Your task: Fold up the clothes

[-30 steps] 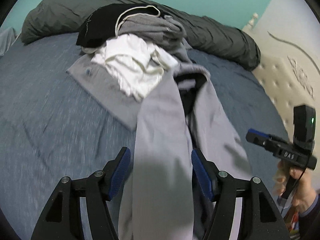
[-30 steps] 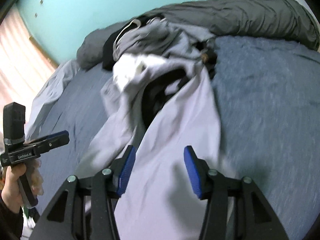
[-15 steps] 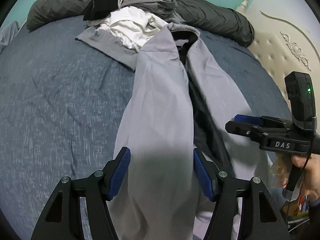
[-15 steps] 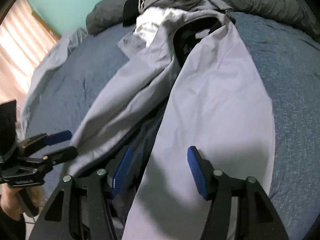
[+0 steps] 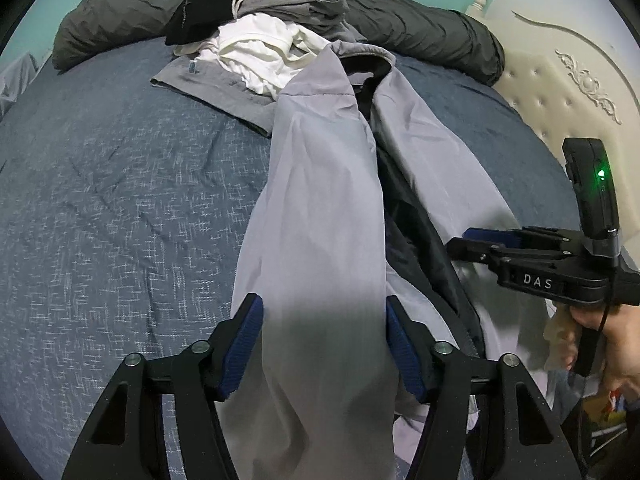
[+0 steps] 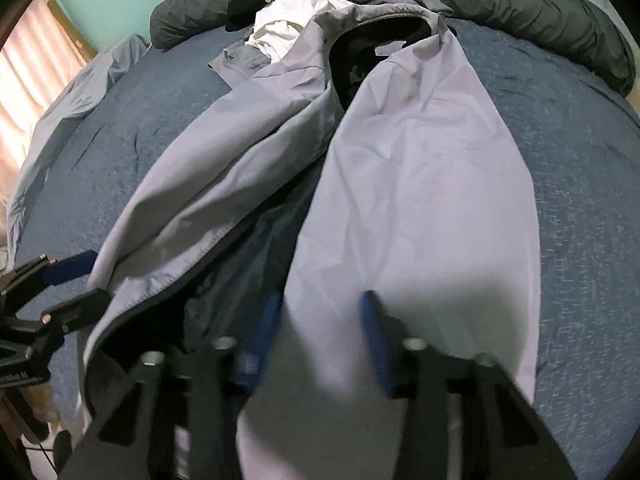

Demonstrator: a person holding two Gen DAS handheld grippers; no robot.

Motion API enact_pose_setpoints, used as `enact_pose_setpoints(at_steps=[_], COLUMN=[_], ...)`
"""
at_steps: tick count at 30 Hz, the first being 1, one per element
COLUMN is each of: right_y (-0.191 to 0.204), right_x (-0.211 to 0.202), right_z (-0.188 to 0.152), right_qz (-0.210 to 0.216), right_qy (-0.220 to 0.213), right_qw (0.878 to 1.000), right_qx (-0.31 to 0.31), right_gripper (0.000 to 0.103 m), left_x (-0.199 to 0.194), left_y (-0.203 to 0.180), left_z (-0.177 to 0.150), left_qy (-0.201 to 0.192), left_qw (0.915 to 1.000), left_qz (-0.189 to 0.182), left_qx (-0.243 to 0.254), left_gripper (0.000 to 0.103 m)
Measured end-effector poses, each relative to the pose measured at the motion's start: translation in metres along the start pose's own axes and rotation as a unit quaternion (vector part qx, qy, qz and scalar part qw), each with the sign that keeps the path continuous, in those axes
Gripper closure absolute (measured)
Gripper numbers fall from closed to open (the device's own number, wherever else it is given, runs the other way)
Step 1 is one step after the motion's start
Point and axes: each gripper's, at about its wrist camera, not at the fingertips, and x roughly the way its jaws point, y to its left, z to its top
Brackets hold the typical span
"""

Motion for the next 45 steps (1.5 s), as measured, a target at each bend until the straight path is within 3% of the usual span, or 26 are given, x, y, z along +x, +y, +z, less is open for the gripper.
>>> enact_pose_setpoints(at_steps=[1,4,6,12,24,29,38,45], right_y=[-0.001,-0.005,-0.007,-0.034,-0.162,-0.195,-0.246,-0.287], right_x=[-0.001,-0.003,-0.005,-0.038,-0.113,-0.134,-0.139,-0.140], right_z=[-0.001,-0.004,-0.007,-0.002,0.003,0.007,0.024,0.037], right_qz=[-0.003,-0.010,-0.015,-0.020,-0.086,-0.118,-0.162,-0.199], right_qy=[-0.001,-0.006,-0.008,-0.048,-0.099,-0.109,-0.107,-0.104], right_qw=[1.000,1.000,1.000,0.999,0.990,0.984,0.976,0.968], right_qx=[-0.003,-0.011,-0.016,-0.014,0.060,0.077,0.098,0.115], right_gripper=[0.086,0.096,0.098,0.101,0.101,0.101,0.102,0.102], left_x=[0.000,0.002,0.002,-0.006,-0.026,-0.036,-0.036,-0.039], left_y=[0.000,0.000,0.000,0.024,0.065,0.092,0.150,0.194], left_z=[0.000,-0.002,-0.003,-0.004,-0.002,0.013,0.037,0.057], left_qy=[0.001,0.006,0.009,0.006,-0.009,-0.019,-0.008,-0.027], left_qw=[1.0000,0.9999,0.9999,0.9999,0.9988,0.9966,0.9915,0.9821], left_qz=[-0.001,0.000,0.002,0.005,0.026,0.045,0.085,0.121], left_qx=[0.001,0.010,0.014,-0.011,-0.042,-0.067,-0.098,-0.142], left_gripper=[0.049,0.068,0.082,0.098,0.099,0.102,0.102,0.101])
